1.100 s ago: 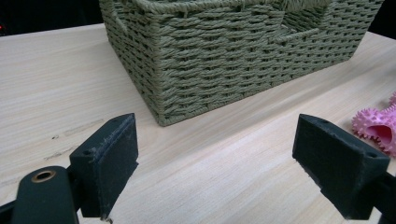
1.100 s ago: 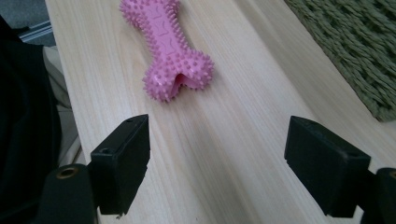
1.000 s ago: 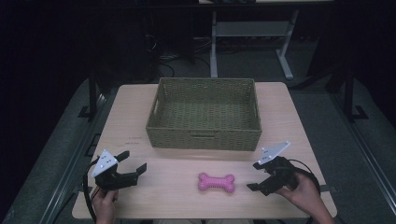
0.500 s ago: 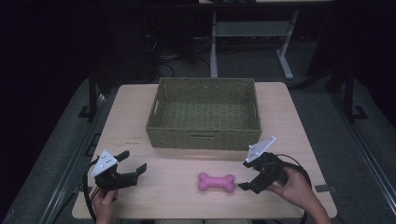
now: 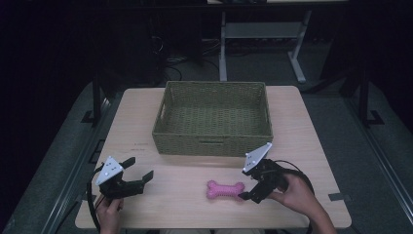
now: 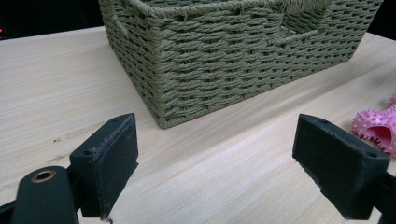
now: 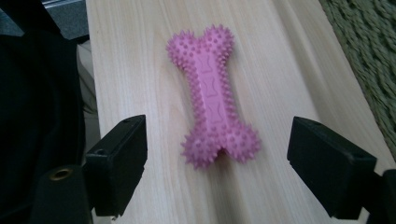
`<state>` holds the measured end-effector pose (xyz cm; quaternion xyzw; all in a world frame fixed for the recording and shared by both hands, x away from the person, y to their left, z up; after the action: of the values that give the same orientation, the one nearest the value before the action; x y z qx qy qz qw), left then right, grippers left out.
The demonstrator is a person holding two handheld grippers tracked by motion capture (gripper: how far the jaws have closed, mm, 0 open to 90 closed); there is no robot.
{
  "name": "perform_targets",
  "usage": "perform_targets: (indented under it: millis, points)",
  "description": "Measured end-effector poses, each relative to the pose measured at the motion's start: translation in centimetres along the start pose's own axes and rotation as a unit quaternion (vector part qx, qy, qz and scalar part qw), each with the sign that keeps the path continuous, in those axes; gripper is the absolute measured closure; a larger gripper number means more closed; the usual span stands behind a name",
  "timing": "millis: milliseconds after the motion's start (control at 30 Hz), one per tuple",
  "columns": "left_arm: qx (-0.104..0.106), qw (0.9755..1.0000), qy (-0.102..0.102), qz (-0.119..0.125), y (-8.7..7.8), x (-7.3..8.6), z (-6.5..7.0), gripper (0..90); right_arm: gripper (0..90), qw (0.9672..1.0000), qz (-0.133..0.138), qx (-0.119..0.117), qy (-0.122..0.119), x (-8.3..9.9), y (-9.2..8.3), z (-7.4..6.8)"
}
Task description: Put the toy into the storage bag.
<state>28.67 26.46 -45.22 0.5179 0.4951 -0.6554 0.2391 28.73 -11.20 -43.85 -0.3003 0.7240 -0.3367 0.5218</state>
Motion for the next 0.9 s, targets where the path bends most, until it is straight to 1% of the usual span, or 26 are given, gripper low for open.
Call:
perform_targets:
  millis: [67, 100, 200, 267, 367, 533, 600, 700, 767, 833, 900]
  points:
    - [0.001, 1.0000, -0.001, 0.000, 0.0, 0.0, 0.0, 13.8, 19.9, 1.0000, -0.005, -0.005, -0.005, -0.5, 0.6, 0.0]
    - [0.001, 1.0000, -0.001, 0.001, 0.0, 0.0, 0.0, 13.8, 19.9, 1.0000, -0.005, -0.005, -0.005, -0.5, 0.6, 0.0]
    - [0.000, 1.0000, 0.001, 0.000, 0.0, 0.0, 0.0, 13.9, 20.2, 0.9997, -0.014, -0.011, -0.016, -1.1, 1.4, 0.0]
    - [-0.001, 1.0000, -0.001, 0.001, 0.0, 0.0, -0.1, 13.8, 20.4, 0.9996, -0.016, -0.013, -0.019, -1.2, 1.6, 0.0]
    - [0.000, 1.0000, -0.003, 0.002, -0.1, 0.0, -0.1, 13.8, 20.7, 0.9992, -0.027, -0.018, -0.023, -1.5, 2.2, 0.0]
    - [0.001, 1.0000, 0.002, 0.001, 0.0, 0.0, 0.0, 13.9, 21.7, 0.9984, -0.044, -0.015, -0.031, -2.0, 2.9, 0.0]
    - [0.001, 1.0000, -0.001, 0.001, 0.0, 0.0, 0.0, 13.8, 22.2, 0.9982, -0.047, -0.016, -0.033, -2.2, 3.1, -0.1]
    - [0.001, 1.0000, -0.002, 0.002, -0.1, 0.0, -0.1, 13.8, 22.6, 0.9975, -0.060, -0.016, -0.034, -2.4, 3.6, 0.1]
    - [0.001, 1.0000, -0.002, 0.002, -0.1, 0.0, -0.1, 13.8, 24.5, 0.9968, -0.070, -0.017, -0.034, -2.5, 4.0, 0.2]
    - [0.001, 1.0000, 0.001, 0.002, -0.1, 0.0, 0.0, 13.8, 25.3, 0.9958, -0.082, -0.011, -0.038, -2.6, 4.5, 0.3]
    - [0.001, 1.0000, -0.001, 0.001, -0.1, 0.0, 0.0, 13.8, 27.0, 0.9957, -0.083, -0.012, -0.040, -2.7, 4.6, 0.4]
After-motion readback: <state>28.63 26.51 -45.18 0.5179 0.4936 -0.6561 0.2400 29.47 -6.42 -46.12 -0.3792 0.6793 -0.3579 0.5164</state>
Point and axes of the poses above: each handheld gripper's, and its own axes: y roughly forward along the jaws, x roughly out of its underside, z roughly to its right, the point moved 5 cm from there along y, roughly forward along the jaws, and after that the axes turned 10 degrees about -x, right-handed, at the moved point
